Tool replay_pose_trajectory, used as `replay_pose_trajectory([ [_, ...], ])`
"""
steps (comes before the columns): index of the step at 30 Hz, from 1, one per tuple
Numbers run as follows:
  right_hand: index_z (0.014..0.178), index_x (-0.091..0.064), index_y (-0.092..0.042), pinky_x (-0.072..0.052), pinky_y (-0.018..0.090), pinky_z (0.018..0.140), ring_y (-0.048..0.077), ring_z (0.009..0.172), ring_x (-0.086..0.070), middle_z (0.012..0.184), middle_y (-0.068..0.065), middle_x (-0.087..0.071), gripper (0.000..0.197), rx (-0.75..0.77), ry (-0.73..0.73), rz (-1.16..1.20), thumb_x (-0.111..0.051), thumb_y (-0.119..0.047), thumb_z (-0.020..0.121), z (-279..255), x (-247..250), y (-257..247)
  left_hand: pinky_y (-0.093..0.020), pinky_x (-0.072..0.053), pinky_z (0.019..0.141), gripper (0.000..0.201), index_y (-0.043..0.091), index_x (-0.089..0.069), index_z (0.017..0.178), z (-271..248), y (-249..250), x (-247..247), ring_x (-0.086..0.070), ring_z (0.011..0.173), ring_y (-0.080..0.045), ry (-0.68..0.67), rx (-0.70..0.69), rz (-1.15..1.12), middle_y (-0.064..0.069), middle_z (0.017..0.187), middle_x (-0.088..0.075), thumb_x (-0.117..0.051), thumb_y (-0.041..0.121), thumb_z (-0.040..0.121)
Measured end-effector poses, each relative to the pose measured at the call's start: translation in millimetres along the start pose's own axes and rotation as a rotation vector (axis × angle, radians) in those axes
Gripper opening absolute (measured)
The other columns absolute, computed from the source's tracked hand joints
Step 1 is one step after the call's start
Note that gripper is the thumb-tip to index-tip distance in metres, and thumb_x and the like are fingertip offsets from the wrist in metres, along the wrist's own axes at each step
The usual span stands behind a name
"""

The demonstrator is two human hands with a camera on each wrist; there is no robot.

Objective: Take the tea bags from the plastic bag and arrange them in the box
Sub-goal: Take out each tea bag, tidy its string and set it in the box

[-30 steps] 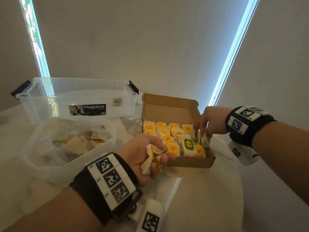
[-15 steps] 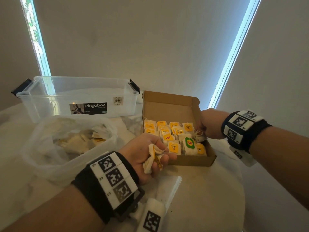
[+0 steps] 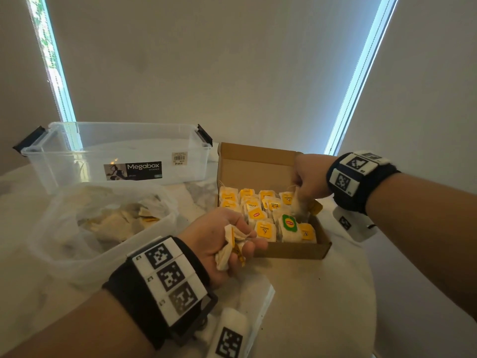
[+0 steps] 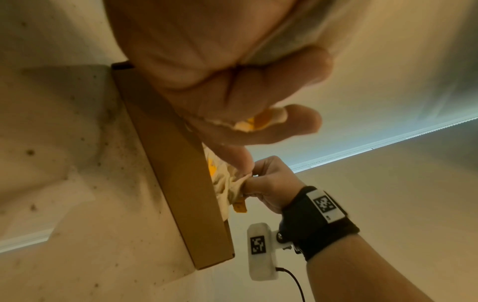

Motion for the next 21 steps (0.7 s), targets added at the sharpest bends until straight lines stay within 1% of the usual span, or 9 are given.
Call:
replay_pose_trajectory([
  [2, 0.067, -0.064, -0.014, -0.047, 0.018, 0.061, 0.009, 0.06, -0.052, 0.063, -0.004, -0.055, 0.022, 0.012, 0.019, -0.017, -0.068, -0.018, 0.089, 4.8, -1.5, -2.9, -0.014, -0.036, 0.028, 0.014, 0.001, -0.058, 0.092, 0.4, 0.1, 0.8, -0.055, 0.038, -0.011, 0.008, -0.005, 0.011, -0.016, 0.076, -0.07, -0.048, 0.005, 0.084],
  [4, 0.085, -0.073, -0.014, -0.053, 0.02, 0.068, 0.009, 0.067, -0.058, 0.072, -0.007, -0.062, 0.011, 0.03, 0.049, -0.026, -0.066, -0.019, 0.091, 8.0, -2.1, -5.4, -0.013, -0.036, 0.028, 0.012, 0.002, -0.058, 0.089, 0.6, 0.5, 1.8, -0.054, 0.038, -0.011, 0.012, -0.002, 0.013, -0.016, 0.076, -0.07, -0.048, 0.005, 0.083],
  [7, 0.109, -0.075, -0.014, -0.057, 0.027, 0.084, 0.012, 0.083, -0.065, 0.093, -0.003, -0.071, 0.022, 0.04, 0.05, -0.035, -0.062, -0.022, 0.094, 11.9, -2.6, -5.7, -0.013, -0.036, 0.028, 0.012, 0.003, -0.057, 0.088, 1.2, 1.4, 2.4, -0.055, 0.038, -0.011, -0.002, 0.007, 0.012, -0.015, 0.076, -0.07, -0.047, 0.005, 0.082],
  [10, 0.115, -0.072, -0.016, -0.054, 0.032, 0.094, 0.018, 0.096, -0.064, 0.104, 0.0, -0.07, 0.024, 0.042, 0.06, -0.054, -0.062, -0.017, 0.093, 14.3, 2.3, 0.1, -0.014, -0.036, 0.028, 0.013, 0.002, -0.057, 0.089, 2.3, 1.5, 2.0, -0.055, 0.038, -0.011, -0.006, 0.009, 0.016, -0.016, 0.076, -0.069, -0.047, 0.005, 0.082],
  [14, 0.102, -0.074, -0.021, -0.055, 0.031, 0.09, 0.011, 0.081, -0.062, 0.08, -0.011, -0.064, 0.013, 0.076, 0.089, -0.012, -0.064, -0.02, 0.094, 2.8, 15.6, 5.1, -0.014, -0.036, 0.028, 0.016, 0.001, -0.057, 0.096, 1.1, 0.4, 2.3, -0.055, 0.038, -0.011, -0.007, 0.007, 0.009, -0.016, 0.076, -0.07, -0.046, 0.005, 0.085],
  [15, 0.093, -0.072, -0.022, -0.055, 0.03, 0.087, 0.01, 0.078, -0.062, 0.076, -0.01, -0.064, 0.009, 0.076, 0.083, 0.022, -0.064, -0.019, 0.094, -1.2, 18.5, 6.8, -0.014, -0.036, 0.028, 0.017, 0.001, -0.056, 0.097, 0.7, 0.1, 2.4, -0.055, 0.038, -0.011, -0.008, 0.007, 0.006, -0.016, 0.076, -0.07, -0.046, 0.005, 0.085],
  [17, 0.077, -0.068, -0.02, -0.051, 0.025, 0.075, 0.011, 0.069, -0.061, 0.068, -0.006, -0.066, 0.018, 0.051, 0.028, 0.129, -0.065, -0.013, 0.093, -6.7, 19.9, 12.4, -0.014, -0.036, 0.028, 0.016, 0.0, -0.056, 0.096, 0.1, -0.6, 2.2, -0.054, 0.038, -0.011, -0.009, 0.007, 0.002, -0.015, 0.075, -0.069, -0.045, 0.005, 0.086],
  [19, 0.07, -0.067, -0.014, -0.048, 0.026, 0.068, 0.015, 0.062, -0.059, 0.062, 0.001, -0.066, 0.021, 0.021, -0.052, 0.222, -0.064, -0.008, 0.09, -9.1, 15.2, 16.4, -0.014, -0.036, 0.028, 0.015, 0.0, -0.056, 0.096, -0.4, -1.1, 1.3, -0.055, 0.038, -0.011, -0.013, 0.004, 0.001, -0.016, 0.074, -0.069, -0.045, 0.005, 0.087],
  [21, 0.071, -0.066, -0.009, -0.049, 0.03, 0.069, 0.017, 0.061, -0.057, 0.063, 0.005, -0.065, 0.02, -0.01, -0.107, 0.226, -0.062, -0.007, 0.09, -7.8, 5.5, 17.6, -0.015, -0.037, 0.027, 0.016, 0.0, -0.057, 0.097, -1.0, -1.7, 0.4, -0.055, 0.039, -0.011, -0.022, 0.007, -0.005, -0.016, 0.075, -0.069, -0.046, 0.004, 0.086],
])
Point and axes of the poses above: each hand's wrist, its own z-axis towards the middle knuckle, its own x-axis out of the back of the hand, y = z × x, the point moved 4 cm from there along z, towards the middle knuckle
